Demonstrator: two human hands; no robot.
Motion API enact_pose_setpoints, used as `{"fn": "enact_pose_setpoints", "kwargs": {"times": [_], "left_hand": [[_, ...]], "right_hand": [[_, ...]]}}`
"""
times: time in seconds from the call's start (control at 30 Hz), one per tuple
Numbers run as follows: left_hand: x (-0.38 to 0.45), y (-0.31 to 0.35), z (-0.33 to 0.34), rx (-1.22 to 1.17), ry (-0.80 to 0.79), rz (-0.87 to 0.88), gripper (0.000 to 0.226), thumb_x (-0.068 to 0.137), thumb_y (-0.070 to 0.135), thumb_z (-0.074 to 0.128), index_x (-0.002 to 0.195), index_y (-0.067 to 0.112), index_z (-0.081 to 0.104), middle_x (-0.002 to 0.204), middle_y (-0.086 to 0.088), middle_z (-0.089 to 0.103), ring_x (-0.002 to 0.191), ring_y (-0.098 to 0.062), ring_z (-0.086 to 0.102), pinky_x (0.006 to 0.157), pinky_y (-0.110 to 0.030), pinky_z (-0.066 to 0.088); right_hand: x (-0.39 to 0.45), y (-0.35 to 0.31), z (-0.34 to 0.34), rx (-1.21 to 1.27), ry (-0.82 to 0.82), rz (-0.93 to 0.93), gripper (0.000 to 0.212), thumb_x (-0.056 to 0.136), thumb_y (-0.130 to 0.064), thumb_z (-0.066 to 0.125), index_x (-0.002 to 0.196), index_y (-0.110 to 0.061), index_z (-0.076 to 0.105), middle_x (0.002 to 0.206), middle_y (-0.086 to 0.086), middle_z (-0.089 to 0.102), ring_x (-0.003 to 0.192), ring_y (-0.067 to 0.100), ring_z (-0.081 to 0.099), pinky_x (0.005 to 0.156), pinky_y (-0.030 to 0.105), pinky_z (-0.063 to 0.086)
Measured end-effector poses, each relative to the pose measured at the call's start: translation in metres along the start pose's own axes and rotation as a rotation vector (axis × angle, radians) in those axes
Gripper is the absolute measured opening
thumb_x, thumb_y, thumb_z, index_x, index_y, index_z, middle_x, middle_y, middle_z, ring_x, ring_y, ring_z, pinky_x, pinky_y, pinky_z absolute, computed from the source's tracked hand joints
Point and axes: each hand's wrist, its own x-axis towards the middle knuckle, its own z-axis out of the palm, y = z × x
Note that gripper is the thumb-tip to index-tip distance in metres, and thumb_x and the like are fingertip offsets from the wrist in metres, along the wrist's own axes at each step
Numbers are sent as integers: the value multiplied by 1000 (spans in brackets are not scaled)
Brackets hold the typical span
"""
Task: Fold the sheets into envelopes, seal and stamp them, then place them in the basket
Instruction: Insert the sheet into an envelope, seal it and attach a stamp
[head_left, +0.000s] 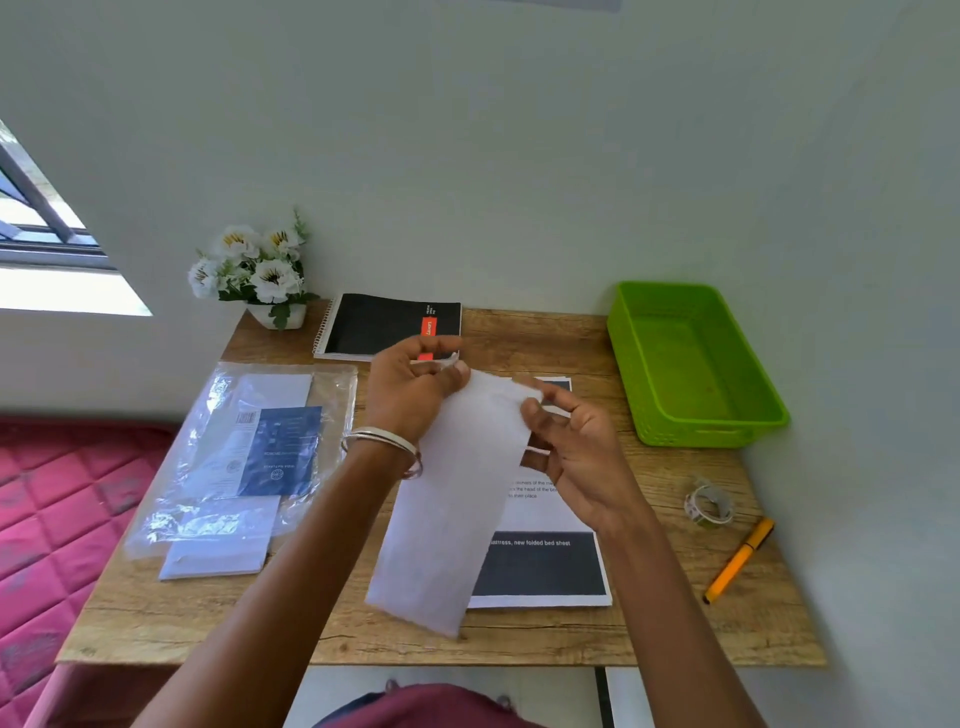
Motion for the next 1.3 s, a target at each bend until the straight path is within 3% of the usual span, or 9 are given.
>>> {"fn": "enact_pose_setpoints", "kwargs": {"times": [0.2, 0.33, 0.47, 0.57, 0.67, 0.8, 0.93, 1.1, 1.3], "left_hand": [[23, 21, -11, -291, 186, -50, 12, 80, 4, 68, 86, 15, 69, 79, 2, 67, 69, -8, 61, 68, -22, 52], [39, 23, -20, -341, 202, -21, 13, 83, 2, 64, 87, 14, 69, 75, -1, 64, 63, -10, 58, 58, -24, 50], [37, 17, -25, -107, 205, -24, 11, 87, 26, 63, 87, 19, 71, 79, 2, 64, 75, -16, 58, 73, -35, 51], [29, 11, -28, -114, 61, -240, 34, 88, 50, 53, 88, 19, 69, 91, -3, 66, 82, -20, 59, 75, -39, 50], [21, -1, -27, -127, -41, -362, 25, 86, 36, 62, 93, 12, 65, 99, -9, 66, 83, -24, 66, 75, -39, 57], [12, -20, -30, -14, -22, -280, 30, 82, 10, 67, 110, 19, 64, 100, 2, 62, 84, -20, 66, 61, -30, 58], [13, -33, -40, -136, -70, -233, 39, 84, 0, 62, 118, 19, 58, 107, -9, 66, 94, -25, 67, 73, -41, 58], [18, -53, -49, -63, -84, -244, 41, 87, 2, 58, 122, 21, 52, 111, -11, 64, 98, -28, 65, 79, -50, 56], [22, -90, -48, 261, -3, -299, 30, 90, 13, 57, 118, 18, 47, 111, -10, 62, 93, -29, 64, 81, -50, 55]], "right_hand": [[-15, 3, 8, -331, -236, 76, 31, 80, -13, 71, 110, -13, 64, 104, 7, 73, 96, 27, 69, 82, 43, 57], [-9, -2, 7, -411, -14, -50, 16, 83, -17, 71, 97, -9, 69, 94, 9, 74, 83, 29, 71, 74, 48, 58], [11, -5, -5, -1098, 188, -490, 15, 90, -20, 61, 98, -13, 72, 79, 5, 72, 64, 23, 63, 53, 39, 49], [19, 4, -18, -1525, 353, -789, 30, 84, -13, 54, 107, -18, 72, 98, 4, 73, 84, 26, 65, 70, 36, 47], [19, 22, -27, -1686, 523, -906, 40, 77, -10, 62, 114, -22, 69, 116, 9, 68, 104, 30, 61, 86, 42, 41], [12, 41, -28, -1550, 544, -787, 51, 71, -17, 63, 122, -28, 63, 139, 12, 50, 128, 32, 40, 97, 52, 30], [9, 45, -50, -1161, 609, -414, 78, 68, -16, 79, 137, -32, 46, 152, 12, 25, 139, 32, 24, 107, 56, 28], [3, 40, -67, -193, 507, -154, 52, 83, 6, 60, 123, -26, 52, 114, 6, 62, 101, 21, 62, 72, 36, 57], [1, 45, -69, 207, 691, 68, 32, 86, 11, 33, 93, -4, 60, 89, 19, 66, 72, 27, 64, 60, 35, 55]]}}
